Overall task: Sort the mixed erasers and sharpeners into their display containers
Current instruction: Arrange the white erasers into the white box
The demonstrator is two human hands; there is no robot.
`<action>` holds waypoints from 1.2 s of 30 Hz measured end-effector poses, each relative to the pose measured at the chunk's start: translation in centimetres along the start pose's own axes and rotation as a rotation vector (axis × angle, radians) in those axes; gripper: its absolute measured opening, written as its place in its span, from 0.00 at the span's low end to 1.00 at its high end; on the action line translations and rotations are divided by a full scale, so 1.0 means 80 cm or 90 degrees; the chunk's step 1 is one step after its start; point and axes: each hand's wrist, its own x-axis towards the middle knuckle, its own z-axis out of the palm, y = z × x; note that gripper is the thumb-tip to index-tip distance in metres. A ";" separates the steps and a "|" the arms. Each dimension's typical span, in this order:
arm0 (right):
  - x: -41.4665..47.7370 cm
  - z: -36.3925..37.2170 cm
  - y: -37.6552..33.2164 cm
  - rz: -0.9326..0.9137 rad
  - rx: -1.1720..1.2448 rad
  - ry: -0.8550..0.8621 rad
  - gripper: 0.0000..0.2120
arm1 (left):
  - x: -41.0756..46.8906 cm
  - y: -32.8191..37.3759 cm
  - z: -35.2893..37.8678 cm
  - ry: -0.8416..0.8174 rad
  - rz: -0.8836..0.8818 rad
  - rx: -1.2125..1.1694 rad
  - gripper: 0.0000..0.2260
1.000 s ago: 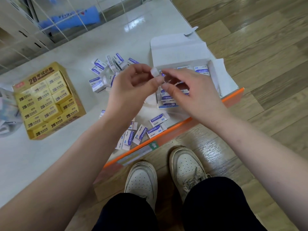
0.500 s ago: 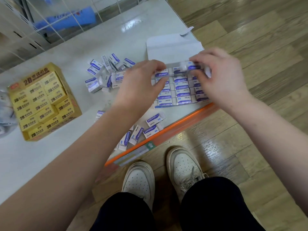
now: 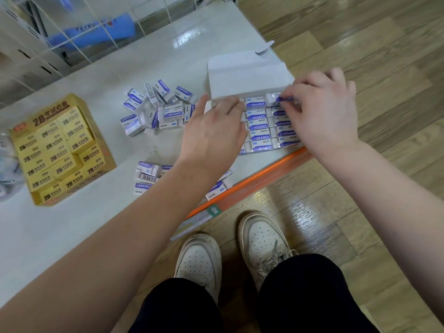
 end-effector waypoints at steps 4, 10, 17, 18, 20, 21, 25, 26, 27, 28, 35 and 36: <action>0.001 0.002 -0.003 -0.021 -0.006 0.003 0.11 | -0.002 0.000 0.000 0.009 -0.006 0.017 0.16; 0.003 0.007 -0.008 -0.039 -0.007 0.009 0.10 | 0.003 0.004 -0.005 -0.080 -0.001 0.085 0.22; 0.003 0.007 -0.019 -0.022 -0.046 -0.039 0.11 | 0.001 0.008 0.000 -0.050 0.002 0.078 0.21; 0.004 0.007 -0.019 -0.015 -0.045 -0.050 0.11 | 0.001 0.008 0.001 -0.054 0.004 0.075 0.21; 0.008 0.005 -0.017 -0.001 -0.024 -0.056 0.11 | 0.003 0.006 0.001 -0.062 0.009 0.060 0.21; 0.010 0.004 -0.016 0.004 -0.003 -0.057 0.10 | 0.005 0.002 -0.001 -0.059 0.008 0.041 0.21; 0.013 0.003 -0.008 -0.018 0.061 -0.068 0.10 | 0.009 -0.022 -0.007 0.035 -0.039 -0.030 0.14; 0.012 0.004 -0.006 -0.021 0.076 -0.067 0.10 | 0.011 -0.027 -0.008 0.061 -0.049 -0.026 0.12; 0.012 0.005 -0.004 -0.016 0.096 -0.062 0.11 | 0.014 -0.029 -0.009 0.074 -0.057 -0.019 0.10; 0.012 0.006 -0.003 -0.007 0.118 -0.052 0.11 | 0.017 -0.029 -0.008 0.076 -0.067 -0.013 0.09; 0.014 0.009 -0.005 0.053 0.148 -0.045 0.11 | 0.021 -0.026 -0.005 0.064 -0.126 0.001 0.09; 0.014 0.009 -0.005 0.054 0.132 -0.041 0.10 | 0.019 -0.026 -0.005 0.067 -0.125 0.002 0.09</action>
